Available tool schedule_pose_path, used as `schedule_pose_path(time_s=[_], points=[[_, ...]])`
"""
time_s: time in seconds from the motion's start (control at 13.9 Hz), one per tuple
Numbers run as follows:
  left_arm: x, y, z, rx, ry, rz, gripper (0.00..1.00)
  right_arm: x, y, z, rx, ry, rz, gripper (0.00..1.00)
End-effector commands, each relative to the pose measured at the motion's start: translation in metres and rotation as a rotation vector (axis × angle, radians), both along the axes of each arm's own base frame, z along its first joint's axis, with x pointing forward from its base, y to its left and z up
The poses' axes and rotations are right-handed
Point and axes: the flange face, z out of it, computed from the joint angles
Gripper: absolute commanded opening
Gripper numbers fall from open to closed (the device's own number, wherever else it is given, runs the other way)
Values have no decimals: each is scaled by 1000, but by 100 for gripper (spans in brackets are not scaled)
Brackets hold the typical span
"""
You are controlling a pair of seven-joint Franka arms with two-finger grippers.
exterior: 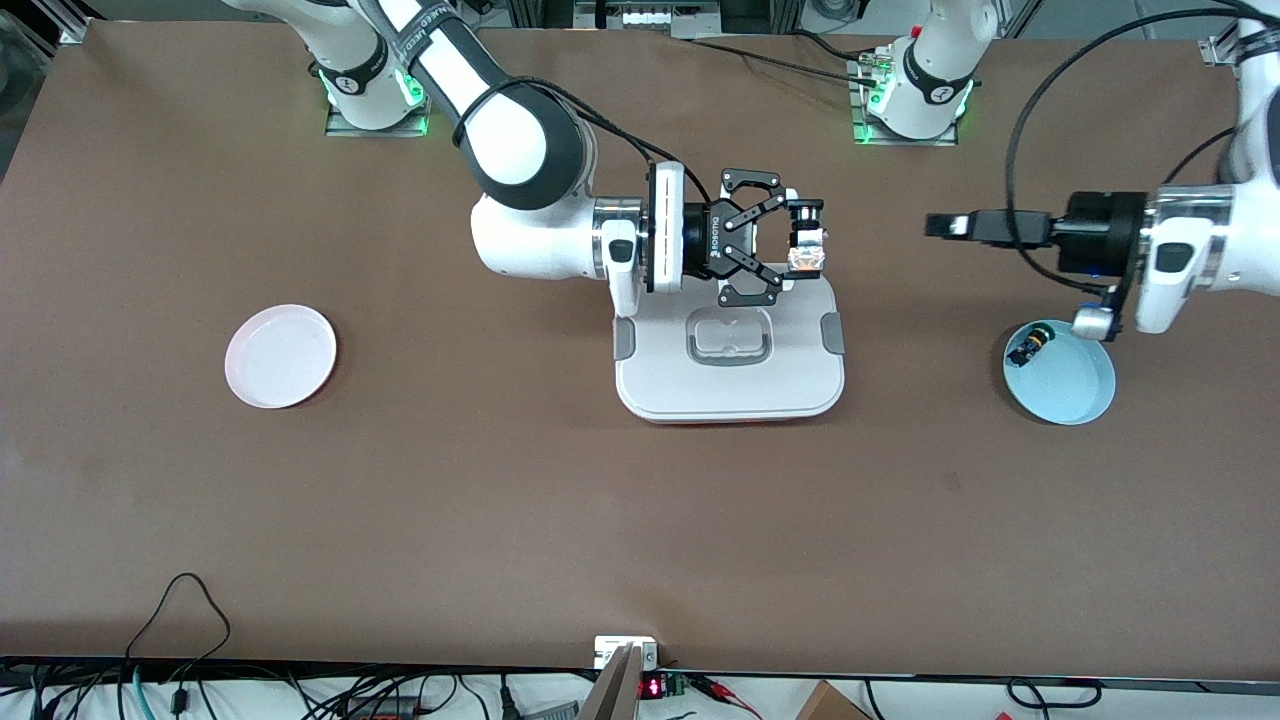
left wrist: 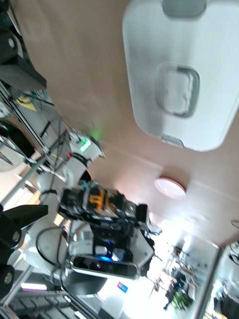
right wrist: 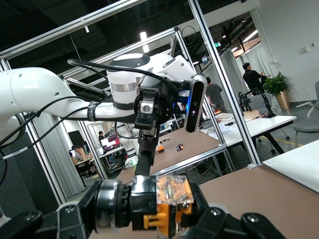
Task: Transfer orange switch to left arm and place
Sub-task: 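Hold the switch over the box while the left gripper reaches and grasps it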
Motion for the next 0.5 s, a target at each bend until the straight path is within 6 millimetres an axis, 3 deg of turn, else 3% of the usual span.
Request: schedule_pose_path(time_s=[0.0,0.14,0.36,0.43], points=[[-24,-36,3,-38,-10,30,100,2,5,6,18,-16,-16,0],[-20,-57,9,-65,-42,56,100,2,5,6,18,-16,-16,0],[-16,-92,-6,-152,-112,37,100,2,5,6,18,-18,-16,0],[-15,-94,-7,-149,-122,42,100,2,5,6,18,-16,-16,0]])
